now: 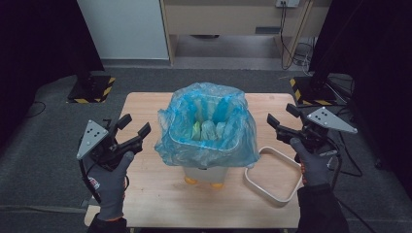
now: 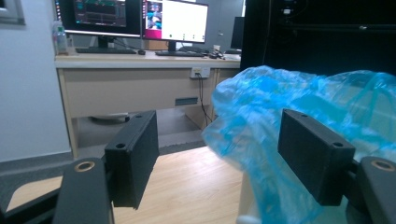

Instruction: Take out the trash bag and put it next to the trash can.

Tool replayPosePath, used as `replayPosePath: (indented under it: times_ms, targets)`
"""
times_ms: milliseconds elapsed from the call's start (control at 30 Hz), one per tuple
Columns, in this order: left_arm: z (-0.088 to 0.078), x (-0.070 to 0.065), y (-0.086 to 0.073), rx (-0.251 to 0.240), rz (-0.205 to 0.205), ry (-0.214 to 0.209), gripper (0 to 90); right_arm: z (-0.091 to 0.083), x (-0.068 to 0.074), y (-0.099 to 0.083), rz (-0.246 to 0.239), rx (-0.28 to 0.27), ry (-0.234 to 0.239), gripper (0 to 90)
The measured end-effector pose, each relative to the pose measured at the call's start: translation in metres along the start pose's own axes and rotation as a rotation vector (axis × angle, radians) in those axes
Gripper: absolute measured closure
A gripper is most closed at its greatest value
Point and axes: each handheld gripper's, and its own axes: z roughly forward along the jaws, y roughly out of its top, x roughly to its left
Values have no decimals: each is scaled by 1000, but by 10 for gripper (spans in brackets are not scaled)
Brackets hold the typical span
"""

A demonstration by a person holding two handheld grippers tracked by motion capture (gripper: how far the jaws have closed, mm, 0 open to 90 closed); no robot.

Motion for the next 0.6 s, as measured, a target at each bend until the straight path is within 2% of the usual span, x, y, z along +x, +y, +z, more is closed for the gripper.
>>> replayPosePath:
  times_ms: [600]
  targets:
    - [25,-25,18,19,22,-57,291,11,26,22,-28,-13,82,266]
